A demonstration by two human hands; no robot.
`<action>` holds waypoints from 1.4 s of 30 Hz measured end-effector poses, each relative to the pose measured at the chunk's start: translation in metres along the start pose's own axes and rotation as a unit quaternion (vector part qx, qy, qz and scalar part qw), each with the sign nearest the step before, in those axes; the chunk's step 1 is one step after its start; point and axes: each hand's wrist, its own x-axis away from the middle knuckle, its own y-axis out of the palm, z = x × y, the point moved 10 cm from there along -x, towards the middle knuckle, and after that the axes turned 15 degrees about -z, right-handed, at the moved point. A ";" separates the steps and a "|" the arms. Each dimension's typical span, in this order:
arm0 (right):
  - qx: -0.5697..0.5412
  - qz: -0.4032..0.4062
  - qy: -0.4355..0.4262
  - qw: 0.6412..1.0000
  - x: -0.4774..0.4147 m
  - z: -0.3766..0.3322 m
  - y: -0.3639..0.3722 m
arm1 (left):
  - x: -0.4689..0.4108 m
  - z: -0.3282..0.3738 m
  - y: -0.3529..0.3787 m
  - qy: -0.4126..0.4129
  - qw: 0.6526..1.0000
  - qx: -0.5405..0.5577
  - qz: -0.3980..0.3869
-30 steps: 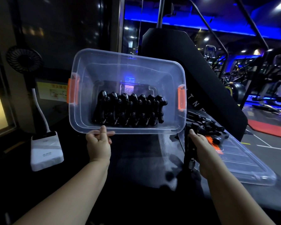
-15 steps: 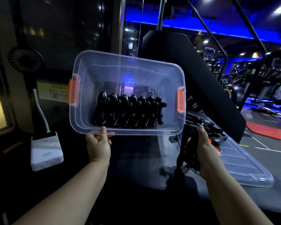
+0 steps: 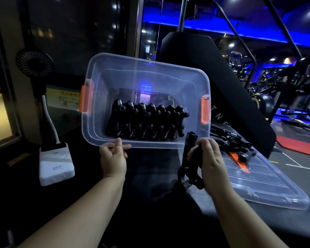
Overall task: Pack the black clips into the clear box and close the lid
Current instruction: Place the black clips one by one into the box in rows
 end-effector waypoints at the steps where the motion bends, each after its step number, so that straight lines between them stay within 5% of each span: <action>1: 0.015 0.002 -0.010 1.000 0.000 -0.004 0.000 | 0.000 0.000 0.000 0.001 1.000 -0.001 0.000; 5: 0.132 0.032 -0.026 0.990 0.002 -0.014 -0.001 | 0.000 0.002 0.000 0.003 1.000 -0.002 0.000; 8: 0.305 0.046 -0.012 0.951 0.003 -0.021 0.001 | 0.001 0.000 -0.001 -0.004 1.000 -0.001 0.000; 15: 0.454 -0.006 0.078 0.887 -0.002 -0.018 0.005 | 0.001 0.000 0.000 -0.006 1.000 0.007 -0.004; 24: 0.407 -0.030 0.063 0.911 -0.005 -0.023 0.009 | 0.002 0.002 0.001 -0.003 1.000 0.010 -0.010; 35: 0.292 0.028 -0.071 0.953 -0.058 -0.071 0.037 | 0.003 0.003 0.002 -0.008 0.999 0.044 -0.017; 42: 0.298 -0.019 -0.020 0.954 -0.113 -0.053 0.086 | 0.002 0.000 -0.001 -0.004 0.998 0.064 -0.015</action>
